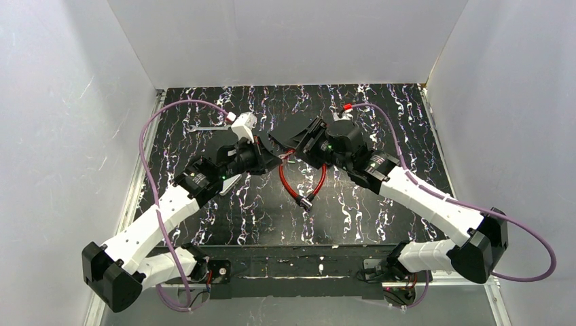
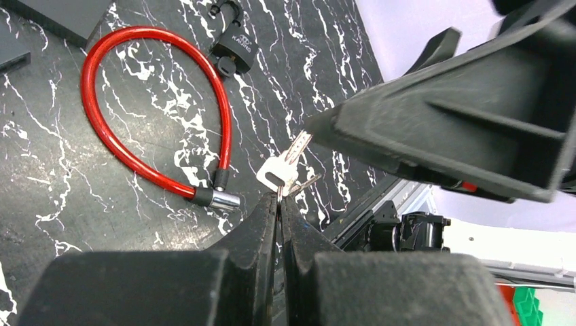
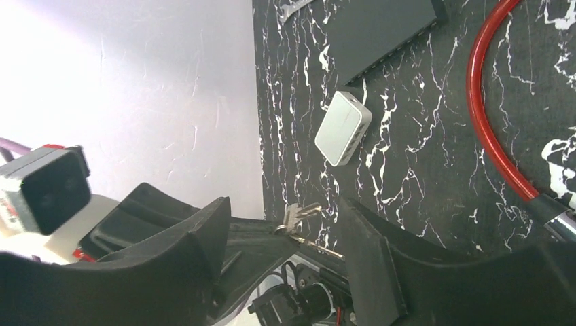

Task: Unlock with the key

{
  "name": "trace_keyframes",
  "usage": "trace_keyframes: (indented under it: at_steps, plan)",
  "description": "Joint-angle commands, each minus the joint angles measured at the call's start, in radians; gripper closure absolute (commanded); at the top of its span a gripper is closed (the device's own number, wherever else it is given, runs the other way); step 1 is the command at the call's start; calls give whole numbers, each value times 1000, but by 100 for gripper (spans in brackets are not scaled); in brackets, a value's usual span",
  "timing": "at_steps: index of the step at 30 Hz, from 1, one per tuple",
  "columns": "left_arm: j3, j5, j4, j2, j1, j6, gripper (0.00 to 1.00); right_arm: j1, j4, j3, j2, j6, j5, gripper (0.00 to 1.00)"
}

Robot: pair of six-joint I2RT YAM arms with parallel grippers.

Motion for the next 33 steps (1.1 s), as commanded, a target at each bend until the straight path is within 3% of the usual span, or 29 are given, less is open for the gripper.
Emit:
trace_keyframes:
  at_steps: [1,20,25,28,29,33]
  plan:
    - [58,-21,23,8,2,6,100,2,-1,50,15,49,-7,34]
    - [54,-55,71,39,2,-27,100,0,10,128,110,31,-166,70]
    - [59,-44,86,54,1,-38,100,0,30,125,116,13,-192,84]
    - [66,-27,82,58,1,-34,100,0,47,122,118,-14,-211,99]
    - [67,-18,76,55,1,-27,100,-1,46,127,117,-32,-213,99]
    - [64,12,23,12,1,-10,85,-9,17,168,112,-136,-222,99]
